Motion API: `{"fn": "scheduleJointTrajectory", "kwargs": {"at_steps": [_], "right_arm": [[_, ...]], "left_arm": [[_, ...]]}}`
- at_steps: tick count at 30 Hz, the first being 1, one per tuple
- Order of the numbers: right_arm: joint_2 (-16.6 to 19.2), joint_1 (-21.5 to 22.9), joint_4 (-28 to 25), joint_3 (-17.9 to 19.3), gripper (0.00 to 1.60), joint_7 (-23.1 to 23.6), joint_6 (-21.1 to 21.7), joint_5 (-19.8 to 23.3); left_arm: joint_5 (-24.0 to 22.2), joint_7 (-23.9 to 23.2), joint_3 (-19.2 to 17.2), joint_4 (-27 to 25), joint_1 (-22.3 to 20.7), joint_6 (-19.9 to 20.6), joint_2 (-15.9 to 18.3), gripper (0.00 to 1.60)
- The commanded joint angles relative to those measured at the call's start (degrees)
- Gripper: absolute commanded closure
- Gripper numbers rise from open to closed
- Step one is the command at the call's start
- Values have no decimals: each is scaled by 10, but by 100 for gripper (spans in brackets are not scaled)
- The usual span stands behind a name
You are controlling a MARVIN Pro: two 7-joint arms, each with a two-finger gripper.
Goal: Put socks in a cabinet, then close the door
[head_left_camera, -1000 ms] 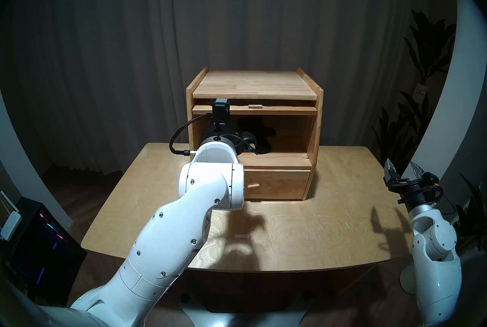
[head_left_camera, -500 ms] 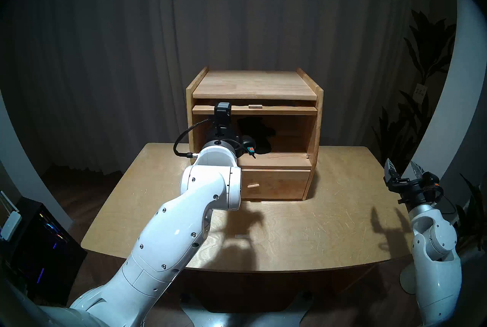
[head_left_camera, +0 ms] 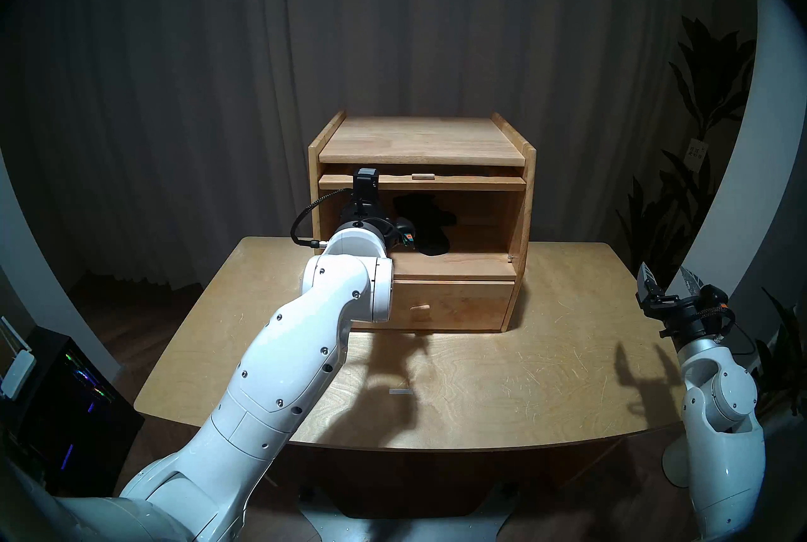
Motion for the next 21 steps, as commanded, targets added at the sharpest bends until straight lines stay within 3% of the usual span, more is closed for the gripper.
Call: {"fn": "scheduleJointTrajectory", "kwargs": {"at_steps": [1, 8, 9, 10, 11, 16, 21], "right_arm": [[-1, 2, -11, 3, 0, -1, -6, -1], [-1, 2, -11, 3, 0, -1, -6, -1], [-1, 2, -11, 3, 0, -1, -6, -2], [-1, 2, -11, 3, 0, -1, -6, -2], [-1, 2, -11, 3, 0, -2, -6, -2], [-1, 2, -11, 3, 0, -2, -7, -2], [-1, 2, -11, 3, 0, -2, -7, -2]], "left_arm": [[-8, 18, -9, 8, -40, -9, -15, 0], [-18, 29, -12, 21, -43, -8, -26, 4], [-19, 31, -12, 21, -42, -8, -25, 35], [-21, 35, -13, 21, -40, -8, -25, 104], [-23, 39, -13, 17, -35, -7, -25, 160], [-27, 52, -14, 9, -18, -3, -25, 160], [-28, 31, -10, 4, -8, -1, -20, 160]]}}
